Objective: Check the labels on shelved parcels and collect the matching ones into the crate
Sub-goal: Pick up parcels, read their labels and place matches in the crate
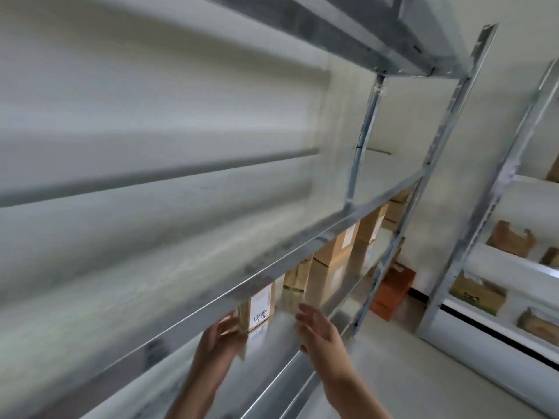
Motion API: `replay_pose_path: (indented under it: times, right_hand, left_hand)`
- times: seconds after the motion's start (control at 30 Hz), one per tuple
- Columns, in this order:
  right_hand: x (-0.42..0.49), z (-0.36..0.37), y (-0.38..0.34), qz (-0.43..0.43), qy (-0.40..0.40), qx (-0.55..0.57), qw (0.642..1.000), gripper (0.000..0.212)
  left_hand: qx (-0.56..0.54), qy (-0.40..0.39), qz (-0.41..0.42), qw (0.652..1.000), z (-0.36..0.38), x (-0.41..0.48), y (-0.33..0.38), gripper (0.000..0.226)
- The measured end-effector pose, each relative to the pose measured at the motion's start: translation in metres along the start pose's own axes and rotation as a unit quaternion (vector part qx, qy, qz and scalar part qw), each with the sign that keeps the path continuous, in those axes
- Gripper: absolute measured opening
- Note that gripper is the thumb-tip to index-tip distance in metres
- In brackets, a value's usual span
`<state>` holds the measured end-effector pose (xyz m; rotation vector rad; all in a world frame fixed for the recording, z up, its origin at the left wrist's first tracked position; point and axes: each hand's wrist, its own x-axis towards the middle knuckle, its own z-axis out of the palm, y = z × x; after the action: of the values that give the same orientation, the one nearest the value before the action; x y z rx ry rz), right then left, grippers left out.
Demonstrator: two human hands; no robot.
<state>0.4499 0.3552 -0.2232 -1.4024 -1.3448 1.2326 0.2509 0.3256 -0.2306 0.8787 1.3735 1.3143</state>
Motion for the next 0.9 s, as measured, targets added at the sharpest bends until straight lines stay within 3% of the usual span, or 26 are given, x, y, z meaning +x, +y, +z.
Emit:
replay_pose_path:
  times: [0.07, 0.17, 0.3, 0.4, 0.47, 0.67, 0.8, 0.9]
  right_hand:
    - [0.040, 0.001, 0.006, 0.010, -0.026, -0.019, 0.999, 0.042]
    - [0.103, 0.001, 0.014, 0.029, -0.076, -0.060, 0.995, 0.069]
    - [0.172, 0.000, 0.030, 0.037, -0.135, -0.142, 0.980, 0.070]
    - [0.205, -0.005, 0.036, 0.047, -0.200, -0.176, 0.963, 0.077]
    - [0.224, -0.003, 0.042, 0.049, -0.240, -0.182, 0.952, 0.078]
    - [0.247, 0.005, 0.059, 0.002, -0.305, -0.160, 0.939, 0.063]
    - [0.250, -0.007, 0.063, -0.024, -0.283, -0.050, 0.957, 0.038]
    - [0.239, -0.027, 0.062, 0.018, -0.296, 0.030, 0.954, 0.043]
  left_hand:
    - [0.019, 0.040, -0.027, 0.999, 0.013, 0.018, 0.000, 0.026]
    - [0.036, 0.093, -0.030, 0.995, 0.038, 0.052, -0.010, 0.034]
    - [0.035, 0.159, -0.045, 0.986, 0.069, 0.088, -0.033, 0.031]
    - [0.061, 0.213, -0.079, 0.972, 0.086, 0.122, -0.053, 0.095]
    - [0.059, 0.246, -0.083, 0.964, 0.094, 0.142, -0.068, 0.101]
    - [0.019, 0.322, -0.066, 0.944, 0.124, 0.164, -0.076, 0.064]
    - [0.058, 0.342, -0.030, 0.937, 0.141, 0.149, -0.062, 0.038]
    - [0.072, 0.344, 0.014, 0.936, 0.153, 0.124, -0.056, 0.037]
